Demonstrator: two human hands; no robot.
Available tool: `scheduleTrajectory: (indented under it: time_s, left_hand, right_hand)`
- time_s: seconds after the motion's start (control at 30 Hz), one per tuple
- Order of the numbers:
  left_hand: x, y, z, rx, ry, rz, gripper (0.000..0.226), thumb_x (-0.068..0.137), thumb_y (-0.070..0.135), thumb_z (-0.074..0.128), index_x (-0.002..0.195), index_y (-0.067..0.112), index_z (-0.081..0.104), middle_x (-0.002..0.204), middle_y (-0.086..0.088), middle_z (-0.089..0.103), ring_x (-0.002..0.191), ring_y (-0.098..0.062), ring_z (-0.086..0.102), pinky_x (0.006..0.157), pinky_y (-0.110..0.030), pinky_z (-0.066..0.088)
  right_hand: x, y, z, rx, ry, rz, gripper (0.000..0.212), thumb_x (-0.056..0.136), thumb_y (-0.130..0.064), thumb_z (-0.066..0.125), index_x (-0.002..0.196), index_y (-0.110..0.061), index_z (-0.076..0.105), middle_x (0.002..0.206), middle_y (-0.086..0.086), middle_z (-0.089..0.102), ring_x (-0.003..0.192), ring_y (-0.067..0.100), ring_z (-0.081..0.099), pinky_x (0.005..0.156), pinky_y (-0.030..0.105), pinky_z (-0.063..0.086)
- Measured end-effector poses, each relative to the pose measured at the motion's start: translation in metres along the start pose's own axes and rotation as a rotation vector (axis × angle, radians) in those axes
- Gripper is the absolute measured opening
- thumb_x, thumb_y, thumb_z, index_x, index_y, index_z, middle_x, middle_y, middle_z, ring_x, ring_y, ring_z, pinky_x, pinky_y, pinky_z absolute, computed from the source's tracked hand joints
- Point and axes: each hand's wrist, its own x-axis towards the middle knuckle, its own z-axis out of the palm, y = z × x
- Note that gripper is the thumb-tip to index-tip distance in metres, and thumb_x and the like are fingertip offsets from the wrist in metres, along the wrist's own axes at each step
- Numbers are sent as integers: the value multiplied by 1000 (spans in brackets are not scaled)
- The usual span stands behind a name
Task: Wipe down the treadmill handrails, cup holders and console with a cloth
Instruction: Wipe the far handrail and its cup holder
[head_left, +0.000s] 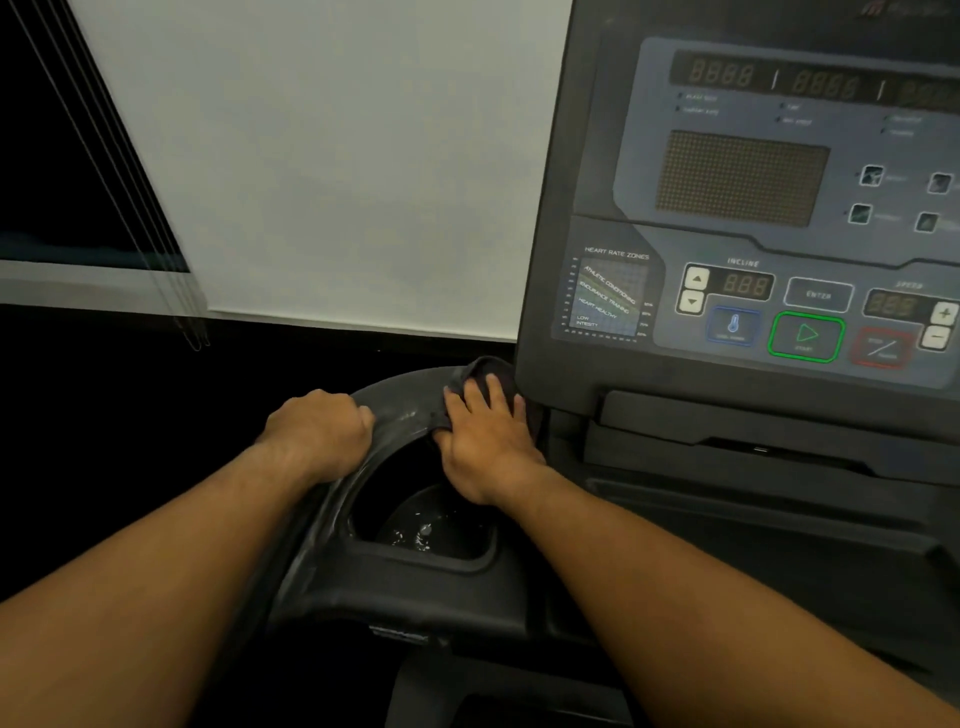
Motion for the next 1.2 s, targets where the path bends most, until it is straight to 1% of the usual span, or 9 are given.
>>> scheduleTrajectory:
  time_s: [0.1, 0.33, 0.5, 0.57, 0.73, 0.83, 0.97, 1.03, 1.2]
  left_hand:
    - [-1, 0, -1, 22, -7, 2, 41, 99, 35, 29, 102, 11, 63, 103, -11, 61, 81, -24, 49, 72, -35, 41]
    - [-3, -1, -6, 6, -16, 26, 35, 99, 34, 31, 91, 14, 59, 88, -4, 52, 79, -22, 50, 70, -35, 41]
    - [-3, -2, -6, 70, -26, 72, 37, 99, 32, 30, 98, 14, 62, 92, -5, 55, 81, -24, 53, 70, -36, 42]
    - [-5, 2, -10, 104, -29, 91, 38, 101, 29, 30, 106, 14, 64, 101, -9, 60, 89, -26, 56, 74, -37, 46]
    - [-11, 10, -19, 166, -33, 87, 39, 103, 27, 30, 118, 12, 62, 121, -14, 61, 109, -32, 59, 89, -41, 49]
    - [-8, 4, -20, 139, -48, 121, 39, 102, 28, 31, 117, 11, 63, 125, -15, 60, 113, -34, 58, 90, -41, 48]
    - [2, -15, -21, -120, -95, 74, 44, 98, 36, 30, 104, 12, 66, 119, -16, 64, 103, -33, 59, 79, -35, 43]
    - [0, -25, -25, -309, -133, 82, 45, 101, 33, 29, 104, 8, 67, 116, -12, 65, 104, -31, 59, 84, -36, 43]
    - [-16, -58, -32, -579, 28, 60, 35, 102, 25, 35, 84, 7, 58, 86, -5, 62, 84, -22, 55, 75, -33, 42]
  right_hand:
    - [9, -4, 1, -66, -50, -32, 61, 101, -44, 24, 154, -18, 10, 162, 5, 2, 148, 29, -8, 116, 51, -3]
    - [-18, 19, -1, 140, 0, -131, 52, 99, -28, 39, 150, -17, 31, 155, 7, 30, 144, 23, 24, 118, 34, 16]
    - [2, 2, 3, 20, -61, 9, 61, 100, -41, 26, 154, -17, 10, 162, 4, 2, 148, 25, -6, 118, 49, -2]
    - [11, -3, 1, -45, -53, -13, 61, 101, -42, 23, 154, -16, 9, 162, 6, 1, 148, 28, -7, 118, 50, -3]
    - [11, -13, 1, -160, -10, -385, 55, 99, -31, 40, 149, -12, 31, 157, 13, 24, 145, 31, 16, 117, 43, 14]
    - [5, -18, 9, -186, -31, -602, 54, 97, -27, 46, 149, -14, 33, 157, 9, 26, 146, 26, 17, 118, 41, 9]
    - [17, -14, 6, -64, 3, -285, 56, 102, -39, 31, 154, -23, 17, 161, 1, 13, 149, 18, 2, 118, 42, 0]
    - [27, -21, 7, -6, 7, -112, 57, 102, -41, 26, 154, -22, 15, 162, 1, 12, 149, 21, 0, 119, 44, 0]
    - [51, -41, 2, -3, -24, -23, 50, 102, -34, 26, 150, -20, 28, 159, 3, 22, 147, 29, 11, 118, 51, 9]
